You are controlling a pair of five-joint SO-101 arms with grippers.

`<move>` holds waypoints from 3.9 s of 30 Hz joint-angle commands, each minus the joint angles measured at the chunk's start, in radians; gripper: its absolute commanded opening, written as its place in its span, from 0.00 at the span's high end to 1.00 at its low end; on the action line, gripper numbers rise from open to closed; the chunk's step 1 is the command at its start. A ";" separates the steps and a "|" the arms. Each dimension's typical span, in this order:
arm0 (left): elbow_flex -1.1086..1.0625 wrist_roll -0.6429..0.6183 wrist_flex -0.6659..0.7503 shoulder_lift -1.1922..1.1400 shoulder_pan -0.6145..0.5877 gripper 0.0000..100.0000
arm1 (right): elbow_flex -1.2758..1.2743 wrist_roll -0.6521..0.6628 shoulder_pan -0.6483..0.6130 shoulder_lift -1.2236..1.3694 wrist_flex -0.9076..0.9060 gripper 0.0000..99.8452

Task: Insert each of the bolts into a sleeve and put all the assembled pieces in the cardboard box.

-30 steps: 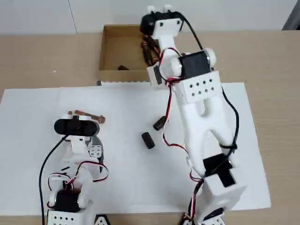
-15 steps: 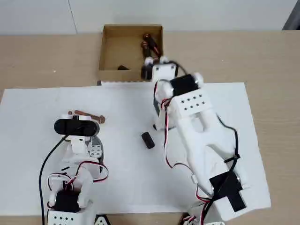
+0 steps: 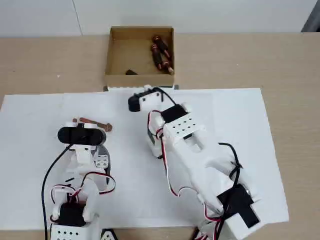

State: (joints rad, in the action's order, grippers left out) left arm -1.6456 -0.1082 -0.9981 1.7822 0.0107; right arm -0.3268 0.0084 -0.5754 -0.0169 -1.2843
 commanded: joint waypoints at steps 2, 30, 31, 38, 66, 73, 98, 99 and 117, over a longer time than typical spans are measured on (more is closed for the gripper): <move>0.002 0.003 0.023 0.008 0.000 0.99 | 0.009 0.008 -0.015 -0.047 0.012 1.00; 0.002 0.003 0.023 0.008 0.000 0.99 | 0.005 0.005 -0.054 -0.045 0.018 0.88; 0.002 0.003 0.023 0.008 0.000 0.99 | 0.005 0.005 -0.067 -0.045 0.016 0.88; 0.002 0.002 0.023 0.008 0.000 0.99 | 0.008 0.003 -0.091 -0.012 0.021 0.88; 0.002 0.002 0.023 0.008 0.000 0.99 | 0.012 0.008 -0.047 0.145 0.124 1.00; 0.002 0.002 0.023 0.008 0.000 0.99 | 0.138 0.005 -0.045 0.047 -0.027 1.00; 0.318 0.049 -0.063 -0.150 -0.089 0.99 | 0.095 0.005 0.348 -0.518 -0.400 1.00; 0.366 0.054 -0.074 -0.207 -0.103 0.99 | 0.064 0.005 0.363 -0.533 -0.397 1.00; 1.056 0.351 -0.328 -1.034 -0.118 0.99 | -0.377 0.005 0.460 -0.949 -0.243 1.00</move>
State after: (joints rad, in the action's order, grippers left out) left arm -0.6651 0.1603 -1.2958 0.8124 -0.1089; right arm -0.6813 0.0115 -0.1243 -0.9037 -1.5604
